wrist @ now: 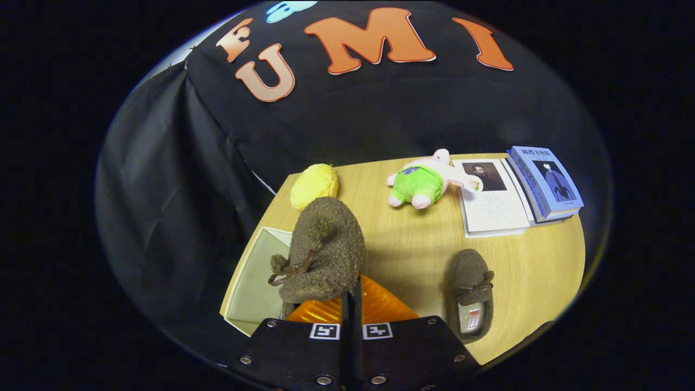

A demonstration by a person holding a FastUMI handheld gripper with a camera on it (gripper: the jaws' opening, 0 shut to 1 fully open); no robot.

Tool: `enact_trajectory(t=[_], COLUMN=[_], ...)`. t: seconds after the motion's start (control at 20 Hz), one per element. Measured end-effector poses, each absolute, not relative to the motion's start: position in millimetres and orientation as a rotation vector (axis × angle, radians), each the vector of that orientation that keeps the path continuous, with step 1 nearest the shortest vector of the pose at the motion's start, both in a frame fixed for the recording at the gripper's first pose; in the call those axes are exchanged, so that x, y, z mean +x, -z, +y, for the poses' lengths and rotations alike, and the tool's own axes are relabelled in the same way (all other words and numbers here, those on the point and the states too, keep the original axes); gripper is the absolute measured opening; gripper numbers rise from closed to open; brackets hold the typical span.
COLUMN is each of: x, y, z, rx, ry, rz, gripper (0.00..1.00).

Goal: Open the storage box then place both shoes into the box .Put the left shoe in first, then the right shoe, with the right side of both shoes facing outward in a uniform manner.

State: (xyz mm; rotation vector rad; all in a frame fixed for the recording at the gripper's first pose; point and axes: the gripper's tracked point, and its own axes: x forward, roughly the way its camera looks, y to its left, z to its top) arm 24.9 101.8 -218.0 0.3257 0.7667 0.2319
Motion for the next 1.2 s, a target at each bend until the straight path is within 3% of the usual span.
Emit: enact_trajectory(t=[0.4,1.2], x=[25.7,24.5], y=[185.6,268.6], z=[160.4,250.4], rx=[0.344,0.354], ry=[-0.277,-0.164], rz=[0.768,0.969], gripper=[0.01,0.02])
